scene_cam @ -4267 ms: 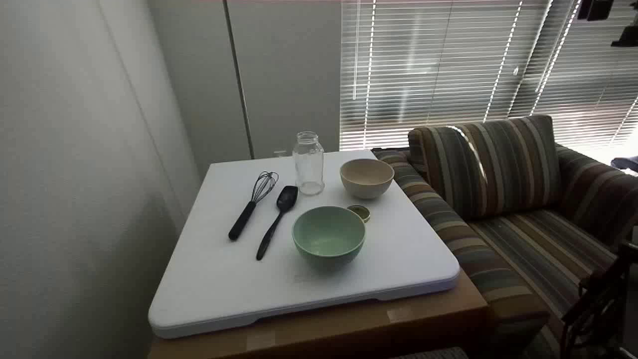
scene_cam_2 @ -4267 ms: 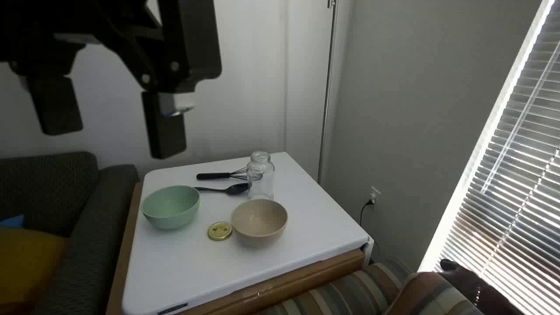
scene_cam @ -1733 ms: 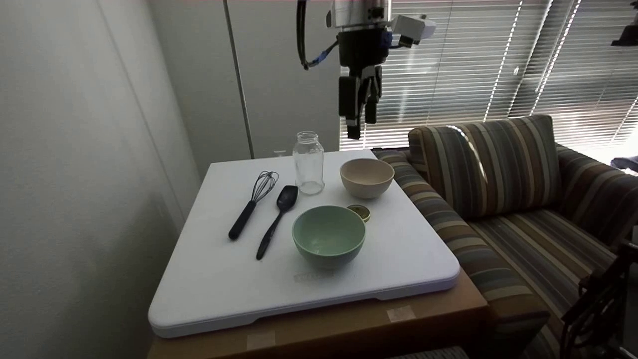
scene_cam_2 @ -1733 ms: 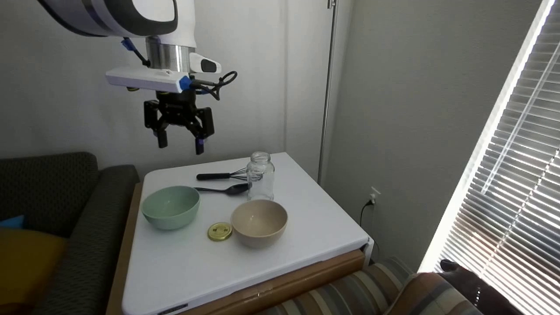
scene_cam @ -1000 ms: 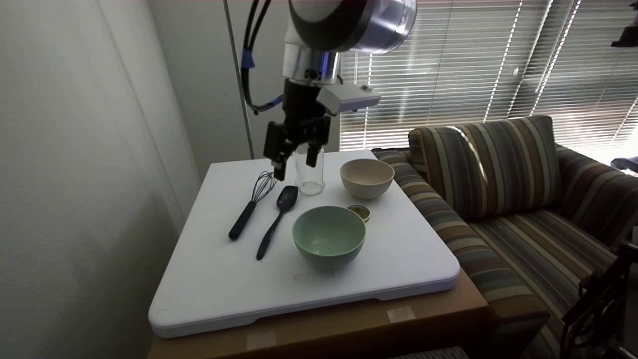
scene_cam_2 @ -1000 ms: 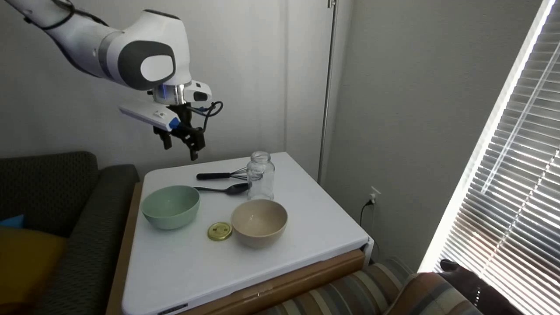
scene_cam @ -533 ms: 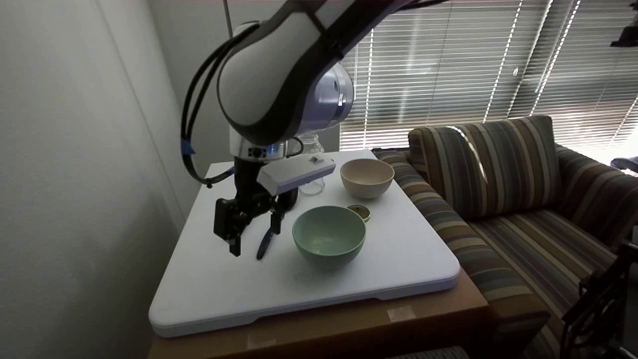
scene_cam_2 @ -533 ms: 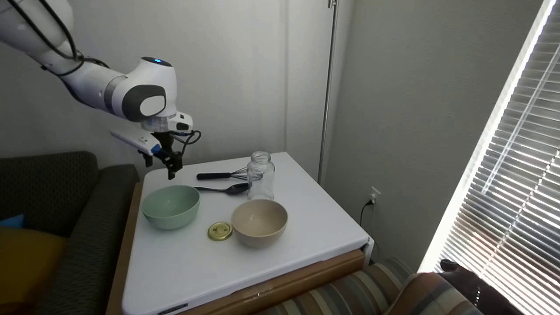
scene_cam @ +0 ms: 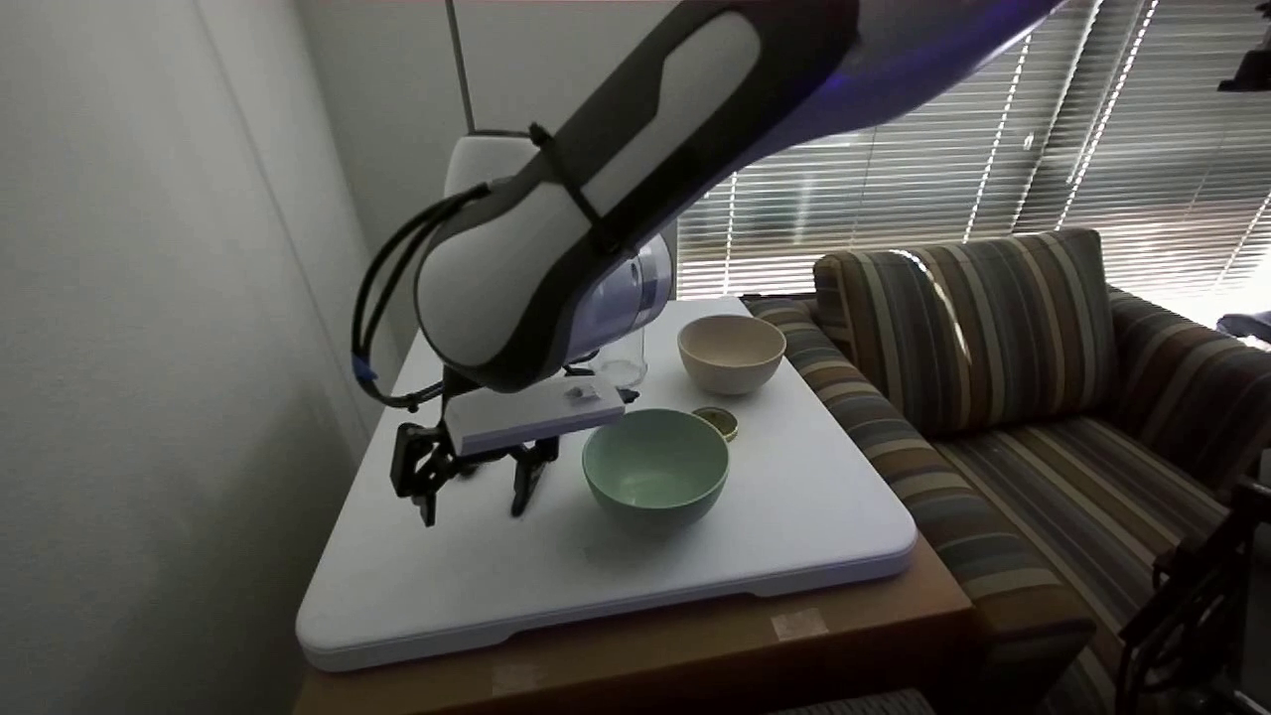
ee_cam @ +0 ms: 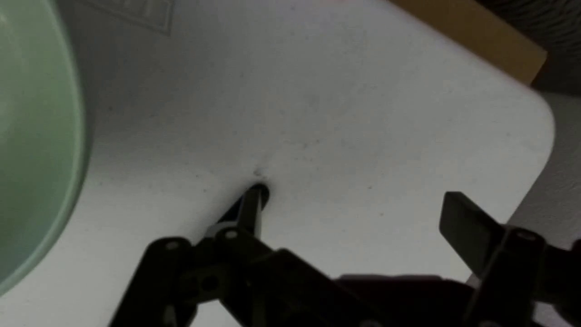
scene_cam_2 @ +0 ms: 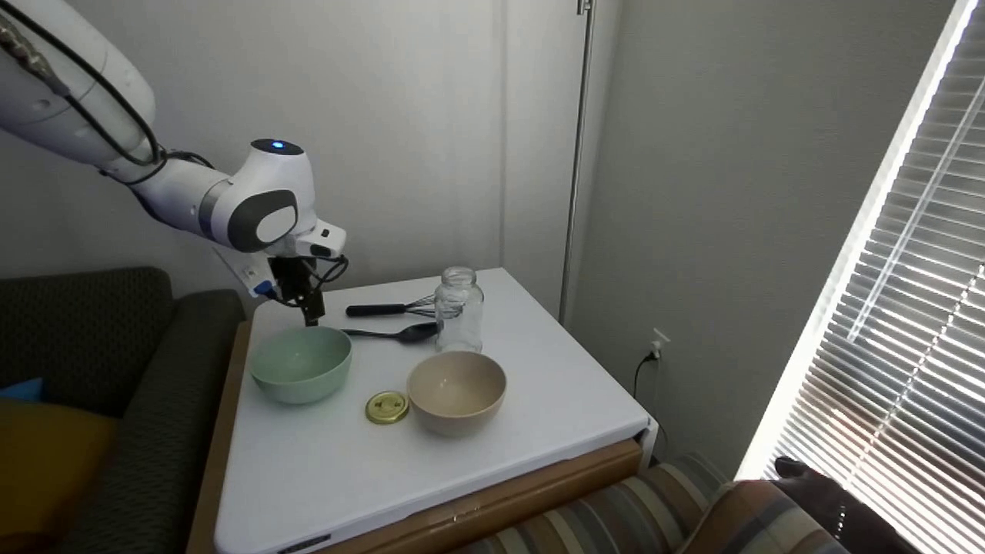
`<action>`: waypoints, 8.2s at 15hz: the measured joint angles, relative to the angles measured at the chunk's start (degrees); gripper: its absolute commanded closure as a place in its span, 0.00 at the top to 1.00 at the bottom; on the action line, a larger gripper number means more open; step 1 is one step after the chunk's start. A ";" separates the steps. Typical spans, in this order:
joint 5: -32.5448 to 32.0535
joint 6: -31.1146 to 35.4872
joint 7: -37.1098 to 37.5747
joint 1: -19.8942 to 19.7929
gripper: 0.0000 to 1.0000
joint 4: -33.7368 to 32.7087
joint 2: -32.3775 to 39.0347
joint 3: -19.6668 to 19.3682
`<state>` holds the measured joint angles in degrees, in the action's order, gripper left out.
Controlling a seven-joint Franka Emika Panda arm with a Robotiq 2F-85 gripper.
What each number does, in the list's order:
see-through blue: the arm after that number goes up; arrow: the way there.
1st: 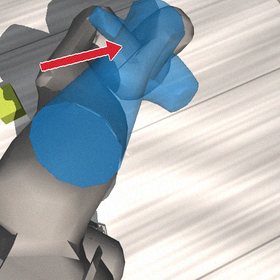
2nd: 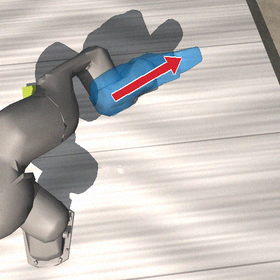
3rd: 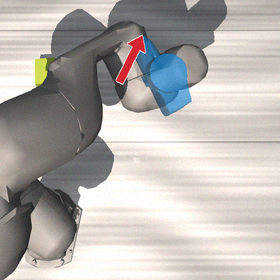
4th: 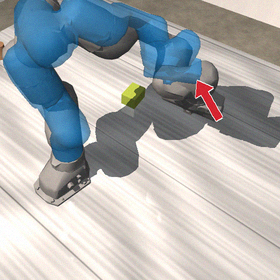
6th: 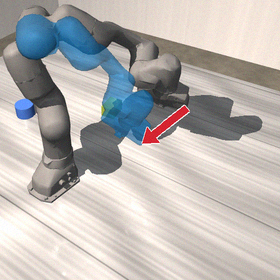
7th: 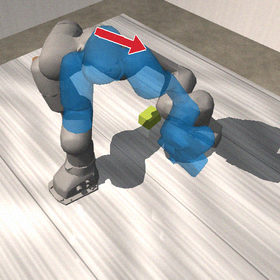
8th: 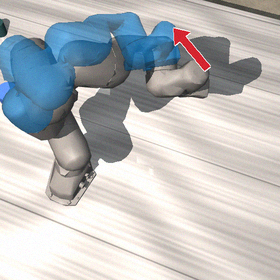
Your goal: Pick the big spoon and put it in the white bowl
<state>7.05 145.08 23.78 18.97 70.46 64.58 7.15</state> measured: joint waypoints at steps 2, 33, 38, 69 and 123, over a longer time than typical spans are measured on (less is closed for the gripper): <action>0.15 0.19 6.43 1.03 1.00 -1.77 1.55 -2.61; -2.23 -21.77 32.45 1.26 0.05 -23.41 12.25 -9.10; -2.27 -21.77 29.02 1.42 0.05 -24.40 12.13 -9.07; 42.54 -9.11 -10.56 -26.14 0.21 -14.06 -14.38 20.40; 60.50 -46.99 21.36 -28.58 0.05 21.56 -29.33 -10.29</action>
<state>67.54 98.09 45.14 -9.61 92.02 35.25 -3.15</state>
